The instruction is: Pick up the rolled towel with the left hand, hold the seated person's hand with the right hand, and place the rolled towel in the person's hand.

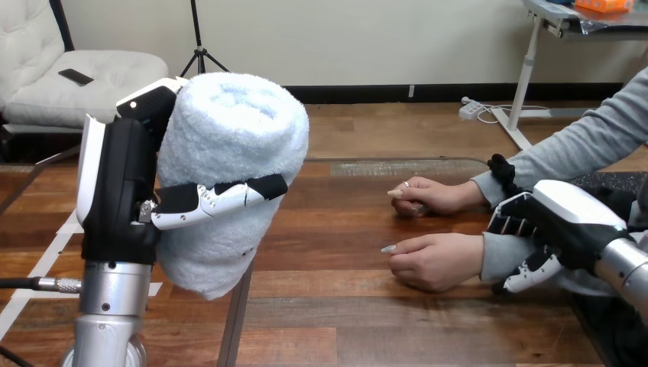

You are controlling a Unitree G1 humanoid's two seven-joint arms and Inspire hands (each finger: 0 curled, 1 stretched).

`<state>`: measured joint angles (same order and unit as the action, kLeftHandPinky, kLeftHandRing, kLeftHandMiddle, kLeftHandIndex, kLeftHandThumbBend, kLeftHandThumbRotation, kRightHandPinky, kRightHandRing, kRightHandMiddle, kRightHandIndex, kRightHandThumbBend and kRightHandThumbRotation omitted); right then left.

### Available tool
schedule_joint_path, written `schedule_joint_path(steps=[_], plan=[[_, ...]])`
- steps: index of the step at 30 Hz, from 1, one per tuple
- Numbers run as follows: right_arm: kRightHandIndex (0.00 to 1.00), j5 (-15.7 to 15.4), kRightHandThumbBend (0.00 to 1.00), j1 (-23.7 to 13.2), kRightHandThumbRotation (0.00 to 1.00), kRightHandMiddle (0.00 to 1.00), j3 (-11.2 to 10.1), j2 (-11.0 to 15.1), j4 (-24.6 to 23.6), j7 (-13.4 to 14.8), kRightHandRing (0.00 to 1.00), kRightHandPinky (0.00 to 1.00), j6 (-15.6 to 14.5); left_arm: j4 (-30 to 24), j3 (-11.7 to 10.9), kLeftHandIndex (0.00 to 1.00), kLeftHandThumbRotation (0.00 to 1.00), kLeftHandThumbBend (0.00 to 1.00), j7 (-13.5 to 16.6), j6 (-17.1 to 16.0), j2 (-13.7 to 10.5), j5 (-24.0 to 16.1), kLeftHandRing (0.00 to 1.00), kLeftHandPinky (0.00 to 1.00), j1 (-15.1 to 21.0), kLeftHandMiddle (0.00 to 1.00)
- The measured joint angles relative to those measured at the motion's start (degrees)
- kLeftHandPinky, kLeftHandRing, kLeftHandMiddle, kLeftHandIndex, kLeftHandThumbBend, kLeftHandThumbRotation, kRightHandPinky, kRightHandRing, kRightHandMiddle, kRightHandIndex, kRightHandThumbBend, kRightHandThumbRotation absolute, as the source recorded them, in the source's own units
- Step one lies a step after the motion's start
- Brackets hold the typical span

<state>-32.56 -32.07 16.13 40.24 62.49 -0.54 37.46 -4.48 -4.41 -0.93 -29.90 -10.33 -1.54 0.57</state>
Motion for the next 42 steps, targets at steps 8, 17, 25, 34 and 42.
schedule_joint_path(steps=[8, 17, 25, 34, 42], plan=[[0.48, -0.01, 0.89, 0.00, 0.05, 0.48, 0.11, -0.02, 0.00, 0.01, 0.43, 0.40, 0.04, 0.00, -0.04, 0.40, 0.00, 0.75, -0.01, -0.01, 0.00, 0.04, 0.30, 0.25, 0.00, 0.36], [0.45, 0.00, 0.88, 0.00, 0.04, 0.45, 0.15, -0.06, 0.08, 0.16, 0.39, 0.35, 0.28, 0.00, -0.08, 0.40, 0.00, 0.75, -0.01, -0.01, 0.02, 0.01, 0.30, 0.25, 0.00, 0.36], [0.46, -0.45, 0.89, -0.01, 0.06, 0.45, 0.96, -0.18, 0.28, 1.61, 0.38, 0.34, 0.75, 0.01, -0.09, 0.40, 0.00, 0.75, -0.01, -0.01, 0.02, 0.01, 0.30, 0.26, 0.00, 0.36], [0.48, -2.38, 0.93, -0.01, 0.12, 0.47, 2.38, -0.47, 0.28, 2.88, 0.41, 0.36, 0.18, 0.02, -0.11, 0.40, 0.00, 0.75, -0.01, -0.05, 0.03, 0.07, 0.30, 0.26, 0.00, 0.36], [0.49, -2.68, 0.93, -0.02, 0.11, 0.48, 2.93, -0.59, 0.27, 2.94, 0.41, 0.36, -0.45, 0.10, -0.17, 0.40, 0.00, 0.75, -0.01, -0.49, 0.03, 0.05, 0.29, 0.25, 0.00, 0.36]])
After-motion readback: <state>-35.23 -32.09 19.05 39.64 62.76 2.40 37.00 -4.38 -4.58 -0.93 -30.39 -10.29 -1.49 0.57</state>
